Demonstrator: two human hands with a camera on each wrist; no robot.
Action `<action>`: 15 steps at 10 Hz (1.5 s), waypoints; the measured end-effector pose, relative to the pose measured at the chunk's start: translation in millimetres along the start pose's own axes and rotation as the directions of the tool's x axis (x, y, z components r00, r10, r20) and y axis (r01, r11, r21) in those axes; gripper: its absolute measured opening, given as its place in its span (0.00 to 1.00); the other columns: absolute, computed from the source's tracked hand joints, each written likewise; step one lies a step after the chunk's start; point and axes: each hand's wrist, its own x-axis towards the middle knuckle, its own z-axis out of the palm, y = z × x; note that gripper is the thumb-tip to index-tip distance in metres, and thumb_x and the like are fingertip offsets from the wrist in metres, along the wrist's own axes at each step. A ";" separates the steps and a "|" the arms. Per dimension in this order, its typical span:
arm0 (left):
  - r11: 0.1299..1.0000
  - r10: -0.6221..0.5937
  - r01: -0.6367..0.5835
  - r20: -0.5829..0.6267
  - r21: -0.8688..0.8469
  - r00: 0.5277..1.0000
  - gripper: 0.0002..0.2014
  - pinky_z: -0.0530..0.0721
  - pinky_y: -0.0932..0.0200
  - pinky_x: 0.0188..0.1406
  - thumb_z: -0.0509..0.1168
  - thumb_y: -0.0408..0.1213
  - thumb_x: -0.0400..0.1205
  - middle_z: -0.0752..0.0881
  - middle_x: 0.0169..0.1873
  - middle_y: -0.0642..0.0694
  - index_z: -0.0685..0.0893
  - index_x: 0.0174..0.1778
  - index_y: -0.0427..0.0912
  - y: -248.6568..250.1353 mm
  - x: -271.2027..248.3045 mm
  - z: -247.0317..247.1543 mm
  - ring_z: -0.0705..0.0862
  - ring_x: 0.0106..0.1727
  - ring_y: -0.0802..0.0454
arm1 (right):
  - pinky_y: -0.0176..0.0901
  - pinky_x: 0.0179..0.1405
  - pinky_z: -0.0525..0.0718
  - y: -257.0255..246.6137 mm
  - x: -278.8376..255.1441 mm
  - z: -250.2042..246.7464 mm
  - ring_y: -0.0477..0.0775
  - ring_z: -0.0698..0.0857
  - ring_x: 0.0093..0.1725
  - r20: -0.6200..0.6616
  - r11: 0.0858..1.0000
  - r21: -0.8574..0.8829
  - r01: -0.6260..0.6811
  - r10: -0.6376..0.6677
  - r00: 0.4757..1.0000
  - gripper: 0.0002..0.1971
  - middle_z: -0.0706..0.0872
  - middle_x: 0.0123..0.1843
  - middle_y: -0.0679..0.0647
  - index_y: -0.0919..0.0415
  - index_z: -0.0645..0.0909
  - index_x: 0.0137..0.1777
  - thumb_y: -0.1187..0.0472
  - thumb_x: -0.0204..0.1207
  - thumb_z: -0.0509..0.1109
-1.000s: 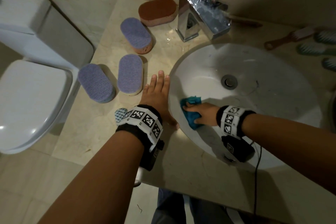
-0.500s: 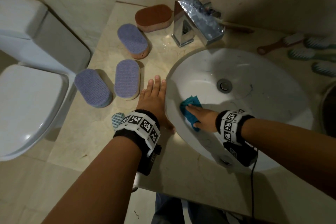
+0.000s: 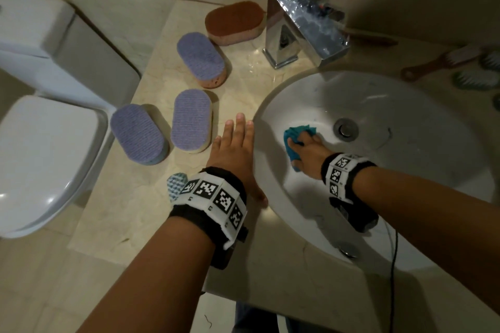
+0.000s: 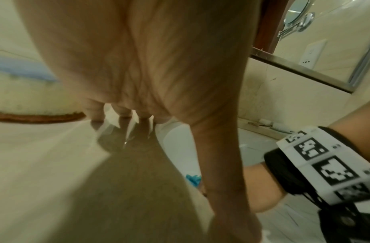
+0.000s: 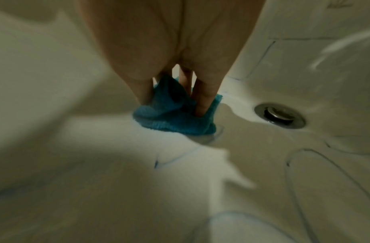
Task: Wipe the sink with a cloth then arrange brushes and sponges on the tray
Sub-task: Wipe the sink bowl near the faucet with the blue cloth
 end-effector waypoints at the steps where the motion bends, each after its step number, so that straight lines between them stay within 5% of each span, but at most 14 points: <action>1: 0.999 -0.046 0.046 0.004 0.004 0.999 0.70 0.41 0.40 0.83 0.76 0.62 0.62 0.27 0.80 0.41 0.28 0.80 0.39 5.0 2.4 -4.6 0.31 0.83 0.41 | 0.56 0.78 0.65 4.0 -4.7 7.9 0.69 0.66 0.73 -0.008 0.993 0.121 -0.003 0.004 1.000 0.28 0.59 0.79 0.62 0.56 0.58 0.82 0.53 0.83 0.59; 2: 0.998 -0.064 0.063 -0.063 -0.025 0.996 0.64 0.42 0.40 0.83 0.73 0.59 0.69 0.28 0.81 0.42 0.29 0.81 0.40 8.4 15.6 -12.9 0.32 0.83 0.42 | 0.55 0.61 0.81 10.6 12.6 -6.5 0.61 0.79 0.54 -0.028 0.817 0.568 -0.101 0.142 0.990 0.20 0.69 0.64 0.59 0.60 0.71 0.69 0.50 0.81 0.63; 3: 0.998 -0.055 0.047 -0.155 -0.052 0.986 0.58 0.43 0.40 0.82 0.70 0.58 0.73 0.30 0.82 0.43 0.31 0.82 0.42 9.9 34.8 -22.6 0.34 0.84 0.43 | 0.51 0.49 0.79 14.9 31.1 -17.4 0.61 0.80 0.51 -0.026 0.576 0.801 -0.162 0.304 0.952 0.12 0.75 0.55 0.61 0.54 0.69 0.57 0.51 0.80 0.65; 4: 0.995 -0.053 0.039 -0.153 -0.089 0.987 0.57 0.43 0.40 0.82 0.70 0.57 0.74 0.30 0.82 0.44 0.32 0.82 0.43 13.5 47.5 -26.9 0.34 0.84 0.43 | 0.55 0.56 0.80 17.0 35.8 -9.4 0.62 0.81 0.57 -0.025 0.518 0.842 -0.153 0.320 0.947 0.14 0.76 0.59 0.62 0.54 0.70 0.60 0.51 0.79 0.67; 5: 0.996 -0.044 0.033 -0.142 -0.080 0.989 0.59 0.44 0.40 0.82 0.71 0.58 0.72 0.30 0.82 0.45 0.31 0.82 0.43 13.5 50.8 -25.0 0.34 0.84 0.43 | 0.52 0.45 0.84 17.6 30.3 -1.8 0.59 0.82 0.50 0.026 0.493 0.854 -0.167 0.280 0.960 0.15 0.78 0.56 0.61 0.56 0.74 0.58 0.50 0.77 0.68; 6: 0.996 -0.023 0.011 -0.143 -0.083 0.989 0.60 0.44 0.41 0.82 0.72 0.58 0.71 0.30 0.82 0.46 0.32 0.82 0.44 8.3 51.7 -25.7 0.34 0.84 0.44 | 0.50 0.43 0.79 32.2 37.3 -10.1 0.58 0.80 0.44 -0.076 0.641 0.759 -0.113 0.260 0.963 0.22 0.78 0.48 0.58 0.53 0.75 0.53 0.40 0.68 0.73; 7: 0.996 -0.008 -0.005 -0.144 -0.090 0.990 0.60 0.44 0.41 0.82 0.71 0.59 0.71 0.30 0.82 0.46 0.31 0.82 0.45 5.9 52.6 -26.8 0.34 0.84 0.44 | 0.55 0.61 0.77 41.7 48.3 -18.0 0.63 0.79 0.61 -0.111 0.694 0.692 -0.199 0.375 0.920 0.24 0.76 0.62 0.64 0.57 0.75 0.61 0.42 0.72 0.70; 8: 0.996 -0.010 -0.004 -0.157 -0.087 0.988 0.59 0.43 0.41 0.82 0.71 0.58 0.72 0.30 0.82 0.47 0.31 0.82 0.46 6.4 52.6 -24.2 0.34 0.84 0.44 | 0.62 0.71 0.70 35.2 38.2 -12.3 0.69 0.69 0.73 -0.127 0.786 0.574 -0.229 0.362 0.924 0.27 0.67 0.76 0.66 0.56 0.65 0.79 0.66 0.80 0.61; 9: 0.997 -0.025 0.013 -0.162 -0.077 0.987 0.56 0.44 0.42 0.82 0.70 0.55 0.74 0.30 0.82 0.47 0.32 0.82 0.47 7.3 51.8 -23.4 0.34 0.84 0.44 | 0.63 0.72 0.70 25.8 34.4 -8.2 0.71 0.70 0.72 -0.122 0.858 0.492 -0.147 0.235 0.964 0.24 0.67 0.74 0.67 0.58 0.67 0.78 0.62 0.81 0.62; 10: 0.998 -0.021 0.012 -0.157 -0.056 0.987 0.49 0.46 0.42 0.82 0.66 0.44 0.80 0.31 0.82 0.47 0.32 0.82 0.47 7.1 52.5 -23.9 0.35 0.84 0.44 | 0.60 0.71 0.75 23.5 39.6 -13.1 0.66 0.76 0.67 -0.144 0.860 0.501 -0.094 0.190 0.971 0.21 0.71 0.69 0.64 0.59 0.75 0.67 0.47 0.80 0.64; 11: 0.999 0.001 -0.008 -0.168 -0.037 0.986 0.45 0.47 0.43 0.82 0.60 0.31 0.81 0.31 0.82 0.46 0.32 0.82 0.47 2.7 55.8 -23.9 0.36 0.84 0.44 | 0.54 0.73 0.72 35.4 42.6 -26.0 0.66 0.73 0.69 -0.216 0.923 0.382 -0.056 0.148 0.965 0.22 0.69 0.70 0.64 0.59 0.74 0.68 0.47 0.81 0.62; 13: 1.000 0.002 -0.004 -0.152 -0.014 0.988 0.42 0.47 0.43 0.82 0.55 0.27 0.81 0.31 0.82 0.46 0.32 0.82 0.47 1.9 55.4 -23.6 0.36 0.84 0.43 | 0.54 0.73 0.67 34.2 38.6 -28.6 0.68 0.68 0.74 -0.211 0.951 0.280 -0.127 0.191 0.959 0.22 0.66 0.74 0.66 0.58 0.69 0.75 0.55 0.83 0.61; 14: 1.000 -0.007 0.002 -0.161 -0.028 0.987 0.42 0.47 0.43 0.82 0.54 0.26 0.81 0.31 0.82 0.46 0.32 0.82 0.47 2.8 53.7 -23.3 0.36 0.84 0.43 | 0.57 0.74 0.65 30.2 27.5 -18.7 0.68 0.63 0.78 -0.121 0.990 0.135 -0.043 0.059 0.991 0.29 0.62 0.79 0.65 0.51 0.60 0.82 0.68 0.81 0.58; 15: 1.000 -0.014 0.011 -0.129 -0.023 0.992 0.43 0.47 0.43 0.82 0.55 0.25 0.81 0.31 0.82 0.46 0.32 0.82 0.47 2.1 53.1 -25.4 0.36 0.84 0.43 | 0.58 0.72 0.68 35.5 30.9 -22.5 0.69 0.65 0.76 -0.155 0.996 0.077 -0.042 0.054 0.986 0.30 0.64 0.78 0.65 0.52 0.60 0.81 0.68 0.81 0.58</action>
